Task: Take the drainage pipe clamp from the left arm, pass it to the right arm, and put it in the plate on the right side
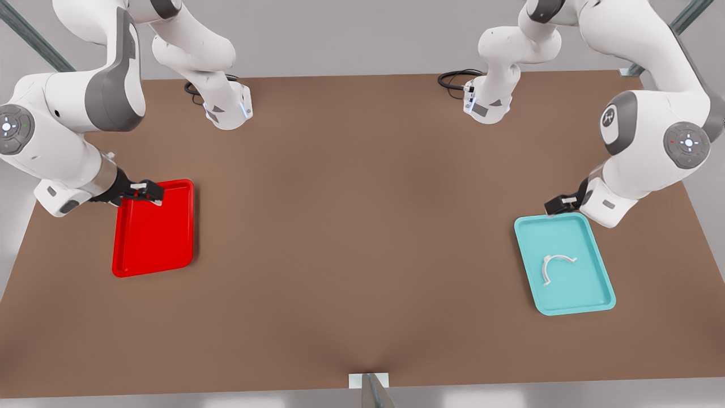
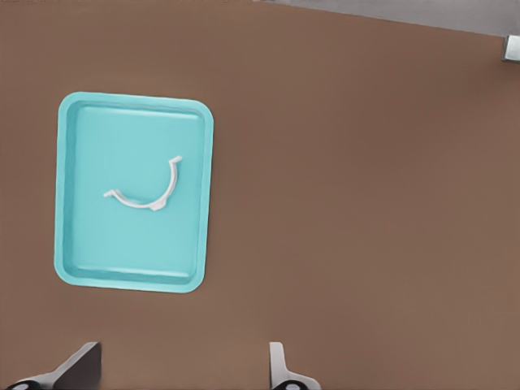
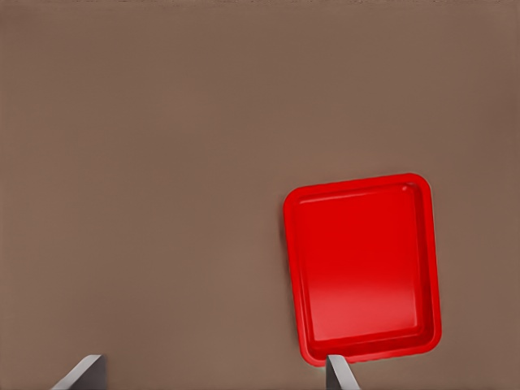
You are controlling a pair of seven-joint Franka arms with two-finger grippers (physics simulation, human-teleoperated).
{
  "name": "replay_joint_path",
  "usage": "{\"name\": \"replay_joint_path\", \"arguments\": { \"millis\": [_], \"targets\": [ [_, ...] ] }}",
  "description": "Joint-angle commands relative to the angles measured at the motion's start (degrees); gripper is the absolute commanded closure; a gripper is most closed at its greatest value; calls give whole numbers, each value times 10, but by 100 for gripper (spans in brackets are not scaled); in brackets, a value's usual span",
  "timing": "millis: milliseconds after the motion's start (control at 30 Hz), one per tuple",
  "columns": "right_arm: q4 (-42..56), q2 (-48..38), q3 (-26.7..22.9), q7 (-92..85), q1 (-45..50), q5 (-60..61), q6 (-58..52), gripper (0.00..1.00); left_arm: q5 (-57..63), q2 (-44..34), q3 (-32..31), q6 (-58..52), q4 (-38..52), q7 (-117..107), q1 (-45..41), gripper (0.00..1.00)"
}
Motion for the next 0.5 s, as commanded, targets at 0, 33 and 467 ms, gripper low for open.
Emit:
{"name": "replay_joint_path", "arguments": {
  "millis": [0,33,467],
  "targets": [
    [1,-1,0,17,0,0,13,0,3,0,0,30,-6,-13,1,0],
    [1,-1,0,17,0,0,13,0,8,0,4,38,-19,-21,2,0],
    [1,-1,4,23,1,0,13,0,11,96,116,550,-277,-692,34,0]
  ]
}}
